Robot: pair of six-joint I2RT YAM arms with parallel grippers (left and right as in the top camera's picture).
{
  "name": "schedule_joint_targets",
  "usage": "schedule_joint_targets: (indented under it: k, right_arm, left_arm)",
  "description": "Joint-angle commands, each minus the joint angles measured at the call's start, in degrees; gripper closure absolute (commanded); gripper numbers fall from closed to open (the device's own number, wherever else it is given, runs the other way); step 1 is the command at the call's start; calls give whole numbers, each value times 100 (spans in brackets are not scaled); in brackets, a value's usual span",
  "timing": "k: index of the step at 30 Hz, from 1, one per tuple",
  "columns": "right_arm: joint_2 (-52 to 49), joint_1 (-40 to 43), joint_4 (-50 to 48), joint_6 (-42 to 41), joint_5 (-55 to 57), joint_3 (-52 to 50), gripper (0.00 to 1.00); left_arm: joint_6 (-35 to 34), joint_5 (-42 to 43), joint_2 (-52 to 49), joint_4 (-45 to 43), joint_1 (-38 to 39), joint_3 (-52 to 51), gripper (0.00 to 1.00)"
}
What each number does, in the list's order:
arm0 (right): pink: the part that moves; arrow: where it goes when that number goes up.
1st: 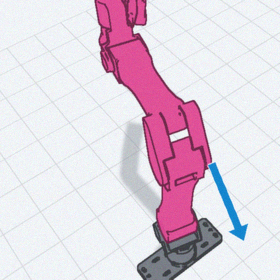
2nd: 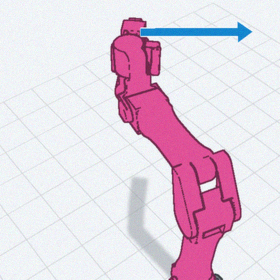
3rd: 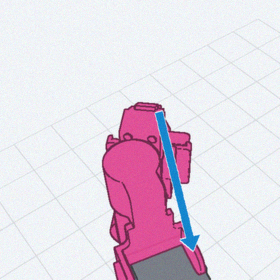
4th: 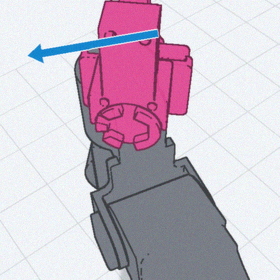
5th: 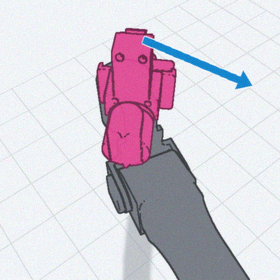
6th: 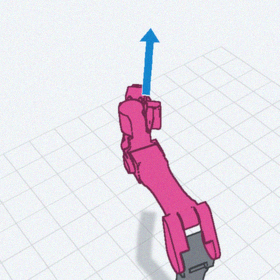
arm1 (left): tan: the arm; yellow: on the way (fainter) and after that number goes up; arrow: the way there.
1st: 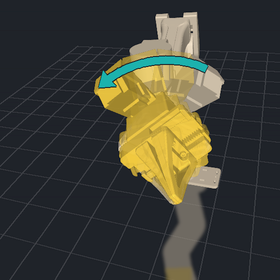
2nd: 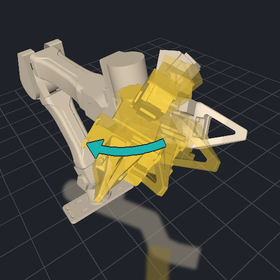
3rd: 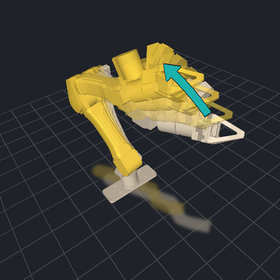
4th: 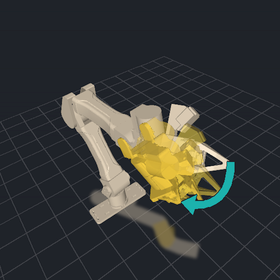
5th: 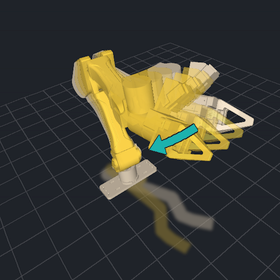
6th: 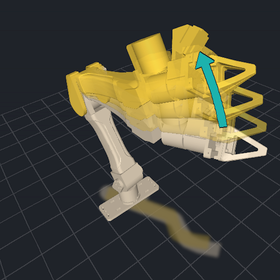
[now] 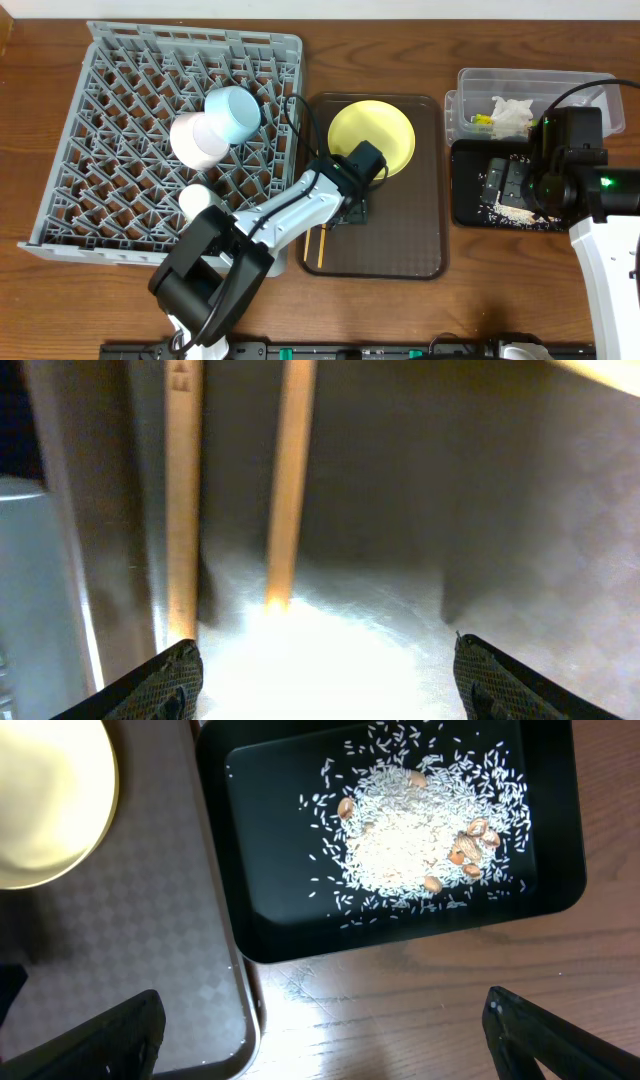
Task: Sort waste into correct bins and load items into the dishwasher
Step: 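Reach the left gripper to the wooden chopsticks on the tray and grasp one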
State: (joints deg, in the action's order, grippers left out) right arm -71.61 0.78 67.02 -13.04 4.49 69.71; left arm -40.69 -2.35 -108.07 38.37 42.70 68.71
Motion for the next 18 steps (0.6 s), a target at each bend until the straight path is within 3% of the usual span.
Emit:
schedule_joint_targets:
  k: [1,11,16,18]
  right_arm:
    - [46,55,11,0,-26,72,1]
    - [46,55,17,0,-26,72,1]
    - [46,55,52,0,-26,72,1]
    - [46,55,76,0,-26,72,1]
  left_arm:
    - [-35,-138,81,-42,131,-109,19]
    - [-33,-138,-177,-76,138,-111,19]
    - [-33,-138,-177,-74,138,-111,38]
    - [-33,-138,-177,-74,138,-114,41]
